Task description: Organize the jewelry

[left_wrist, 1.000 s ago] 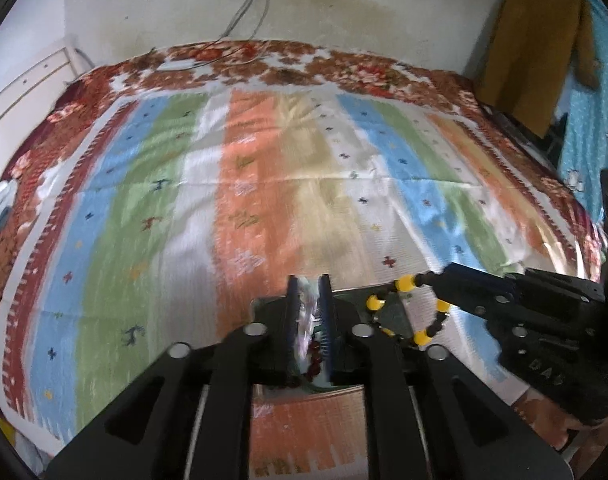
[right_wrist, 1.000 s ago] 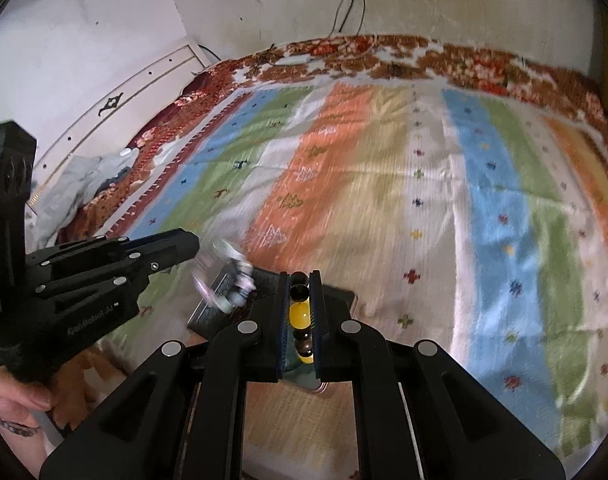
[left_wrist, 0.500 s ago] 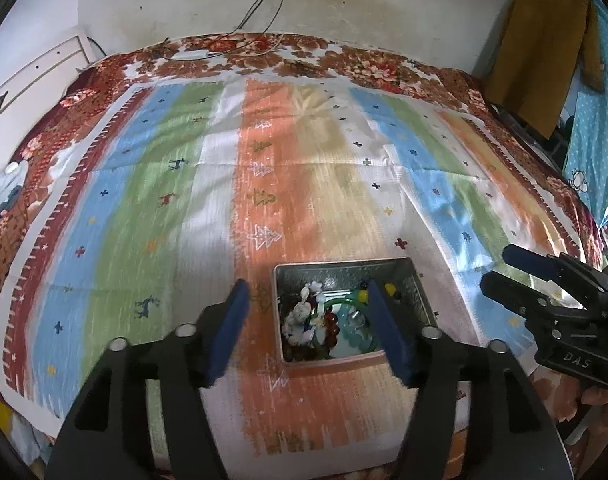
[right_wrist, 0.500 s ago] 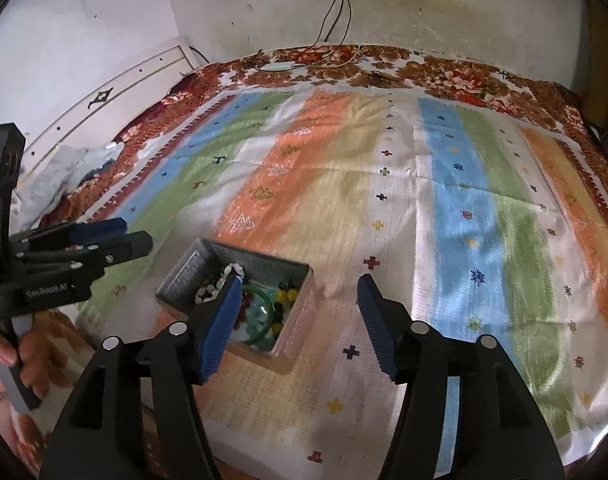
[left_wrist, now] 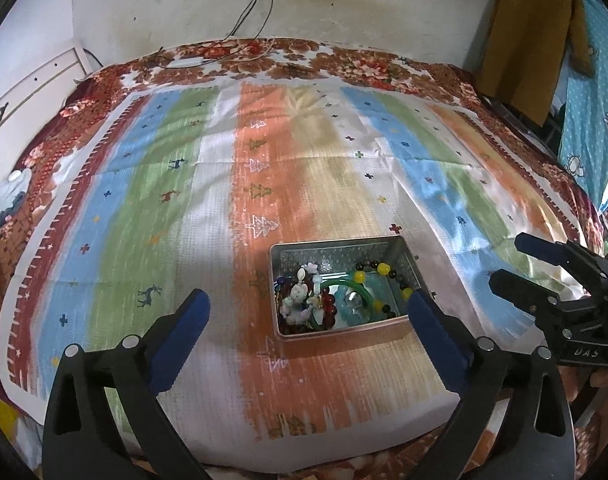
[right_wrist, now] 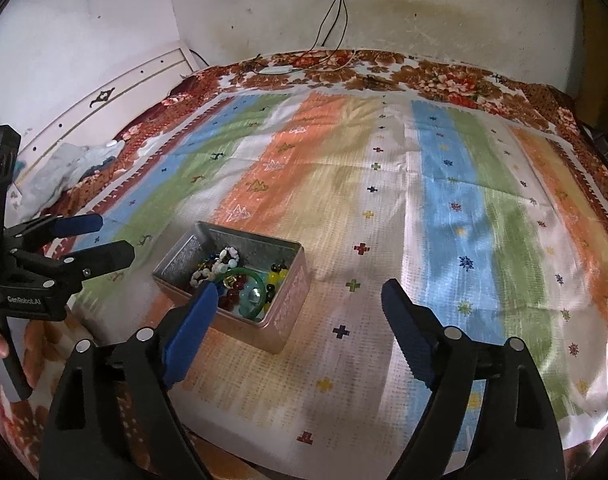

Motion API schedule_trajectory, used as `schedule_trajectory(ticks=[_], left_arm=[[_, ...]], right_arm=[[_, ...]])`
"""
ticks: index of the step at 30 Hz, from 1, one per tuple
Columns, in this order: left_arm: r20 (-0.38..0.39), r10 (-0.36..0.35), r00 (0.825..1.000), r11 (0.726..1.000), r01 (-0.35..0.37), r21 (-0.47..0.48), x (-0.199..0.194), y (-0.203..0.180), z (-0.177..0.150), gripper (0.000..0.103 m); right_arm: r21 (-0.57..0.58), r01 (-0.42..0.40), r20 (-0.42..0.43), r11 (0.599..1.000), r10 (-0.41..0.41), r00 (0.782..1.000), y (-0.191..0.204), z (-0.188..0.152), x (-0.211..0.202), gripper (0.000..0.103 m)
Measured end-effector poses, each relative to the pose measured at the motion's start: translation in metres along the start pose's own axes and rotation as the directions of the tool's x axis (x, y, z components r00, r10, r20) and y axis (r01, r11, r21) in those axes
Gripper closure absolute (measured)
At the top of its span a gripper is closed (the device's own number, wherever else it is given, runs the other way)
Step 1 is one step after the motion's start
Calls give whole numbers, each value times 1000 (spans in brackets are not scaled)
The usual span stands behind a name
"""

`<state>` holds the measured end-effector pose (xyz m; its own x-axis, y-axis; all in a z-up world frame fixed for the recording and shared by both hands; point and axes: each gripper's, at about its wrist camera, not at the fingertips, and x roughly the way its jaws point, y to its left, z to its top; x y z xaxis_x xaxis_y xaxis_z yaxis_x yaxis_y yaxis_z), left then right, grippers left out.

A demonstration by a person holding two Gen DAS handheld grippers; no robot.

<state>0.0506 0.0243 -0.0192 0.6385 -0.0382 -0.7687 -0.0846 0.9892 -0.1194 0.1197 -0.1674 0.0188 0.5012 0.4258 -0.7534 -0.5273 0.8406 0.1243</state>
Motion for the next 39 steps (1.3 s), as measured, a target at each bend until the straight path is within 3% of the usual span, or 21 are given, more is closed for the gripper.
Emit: schedule_trajectory(ticks=[6,11,20,25,39], left_arm=[[-2,-1,1000,1000,1,25,-3,-8,-10,6],[75,60,995,995,-66,79,-16,-21,-20,6],[165,49,985,998,-56,38,-37,-21,-26,6],[180,80,980,994,-92,58,-36,-26,-28,6],[173,77,982,993,-91,75,-33,-32,-29,6]], right_arm=[[18,9,24,1000,-9,1000,-5,-8,-8,9],[23,-14,51,1000,13,999,-7,-15,-18,6],[18,-6,108,1000,4,994,-10,-27,-32,6],[29,-9,119,1000,6,993,-10,-29,-33,5],[7,-8,98,1000,7,995,-7,-31,-28,6]])
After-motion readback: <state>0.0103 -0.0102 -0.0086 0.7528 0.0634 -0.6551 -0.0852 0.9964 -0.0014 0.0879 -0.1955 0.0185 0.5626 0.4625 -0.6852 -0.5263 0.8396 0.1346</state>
